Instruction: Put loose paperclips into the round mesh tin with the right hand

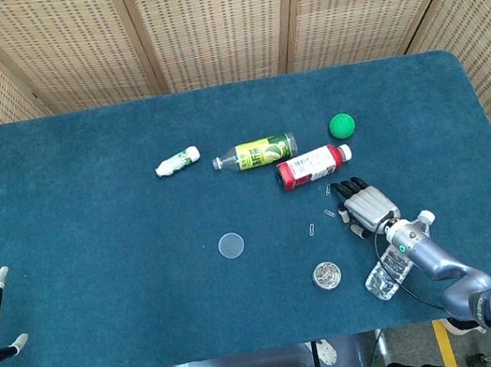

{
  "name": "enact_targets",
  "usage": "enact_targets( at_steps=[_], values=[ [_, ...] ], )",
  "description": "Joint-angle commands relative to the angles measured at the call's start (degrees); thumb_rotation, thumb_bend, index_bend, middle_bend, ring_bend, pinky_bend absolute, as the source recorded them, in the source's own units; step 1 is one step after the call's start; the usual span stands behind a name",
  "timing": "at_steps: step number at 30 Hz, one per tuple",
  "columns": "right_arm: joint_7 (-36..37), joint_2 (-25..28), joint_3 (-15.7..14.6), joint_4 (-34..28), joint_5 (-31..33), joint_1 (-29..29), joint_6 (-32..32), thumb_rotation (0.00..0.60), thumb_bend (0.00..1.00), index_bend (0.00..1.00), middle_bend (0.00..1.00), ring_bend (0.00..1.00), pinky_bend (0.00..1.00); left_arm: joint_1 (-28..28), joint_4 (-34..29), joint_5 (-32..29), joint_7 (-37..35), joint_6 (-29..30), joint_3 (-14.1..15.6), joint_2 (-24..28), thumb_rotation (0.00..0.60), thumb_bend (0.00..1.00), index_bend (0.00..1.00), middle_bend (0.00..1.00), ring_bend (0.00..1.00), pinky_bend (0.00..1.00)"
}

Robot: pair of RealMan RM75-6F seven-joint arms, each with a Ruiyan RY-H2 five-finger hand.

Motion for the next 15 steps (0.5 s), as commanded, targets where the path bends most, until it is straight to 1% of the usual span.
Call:
enact_targets(
  at_steps=[1,4,9,15],
  values=[
    [0.7,-0.6,-0.3,0.7,-0.7,-0.2,0.8,0.6,0.38,0.64,0.03,0.0,0.0,0.0,0.0,0.0,-0.1,0.1,0.0,0.0,0.6,0.05,0.0,0.0,0.0,0.0],
    [1.4,-1.3,-0.5,1.8,-1.7,-0.5,2.0,0.6,0.38,0.65,0.03,0.0,0.0,0.0,0.0,0.1,-0.2,0.2,0.0,0.1,0.6,0.05,0.0,0.0,0.0,0.0],
    [3.6,-3.2,-0.8,5.1,-3.9,-1.2,5.7,0.6,0.38,0.65,0.04,0.0,0.0,0.0,0.0,0.0,-0.2,0.1,0.1,0.1,0.6,0.05,0.0,0.0,0.0,0.0],
    [5.5,-4.3,-0.7,7.1,-5.3,-1.4,8.1,0.6,0.38,0.66,0.05,0.0,0.0,0.0,-0.1,-0.1,0.0,0.1,0.1,0.1,0.6,0.05,0.0,0.0,0.0,0.0]
  ],
)
